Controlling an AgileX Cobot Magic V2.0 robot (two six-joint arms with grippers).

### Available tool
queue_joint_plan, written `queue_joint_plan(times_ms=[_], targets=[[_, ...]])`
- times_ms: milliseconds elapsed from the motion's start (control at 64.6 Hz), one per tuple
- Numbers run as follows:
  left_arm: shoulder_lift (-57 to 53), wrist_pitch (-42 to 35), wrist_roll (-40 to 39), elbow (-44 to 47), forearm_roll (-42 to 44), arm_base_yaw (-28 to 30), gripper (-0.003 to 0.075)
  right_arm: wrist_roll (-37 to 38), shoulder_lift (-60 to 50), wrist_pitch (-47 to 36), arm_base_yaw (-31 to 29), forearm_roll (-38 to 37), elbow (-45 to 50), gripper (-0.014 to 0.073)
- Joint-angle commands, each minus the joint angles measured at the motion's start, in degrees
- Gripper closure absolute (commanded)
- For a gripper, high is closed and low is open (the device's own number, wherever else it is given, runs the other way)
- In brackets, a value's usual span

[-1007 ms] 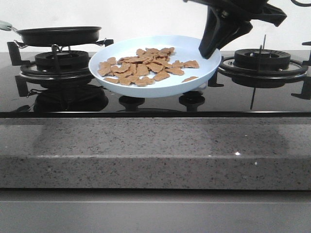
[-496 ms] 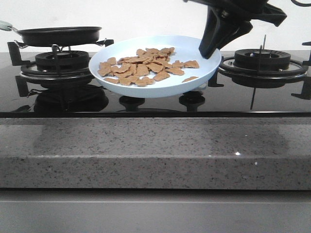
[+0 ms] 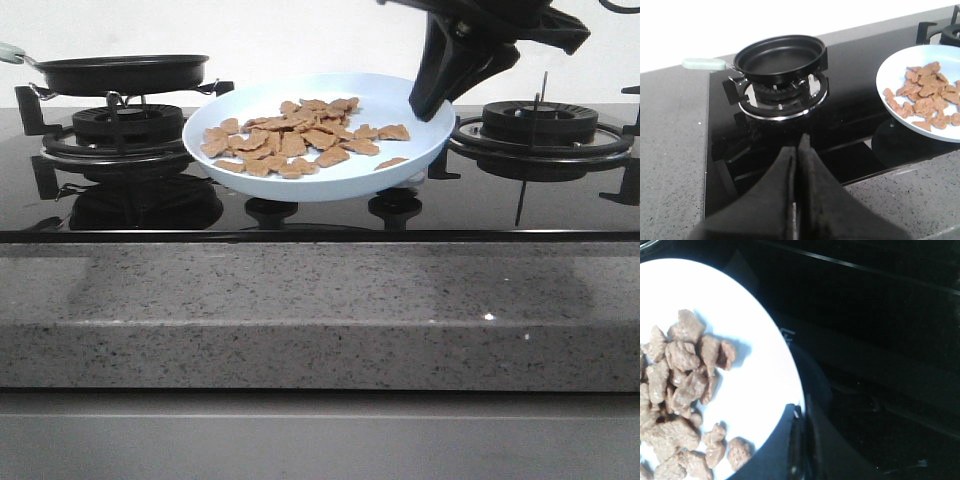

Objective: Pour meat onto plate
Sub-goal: 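Carry the plate of meat back between the knobs and lower it with the right gripper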

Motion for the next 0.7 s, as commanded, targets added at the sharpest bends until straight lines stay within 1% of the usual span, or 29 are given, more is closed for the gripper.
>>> queue_joint_plan(times_ms=[0,496,589,682], targets=[[-0.88,-5.65,-0.94,-1.19,0.48,-0.35,0.0741,-0.52,-3.11,-2.98,-0.1,1.03,-1.6,0.0654],[-0.78,-7.53,-0.94,-1.16,0.38,-0.35,0.0741,-0.52,-3.11,-3.34,-0.1,1.53,-1.74,0.0654],[-0.78,-7.62,-0.94,-1.16,0.38,-0.35,0.0741,-0.47,-2.77,-2.97,-0.56,1.65,-3.78,0.0654],[-0.78,-7.62,-0.94,-1.16,0.38,-0.35,0.0741,-0.47,-1.53,-1.93,-2.04,2.51,-8.18,0.0654]])
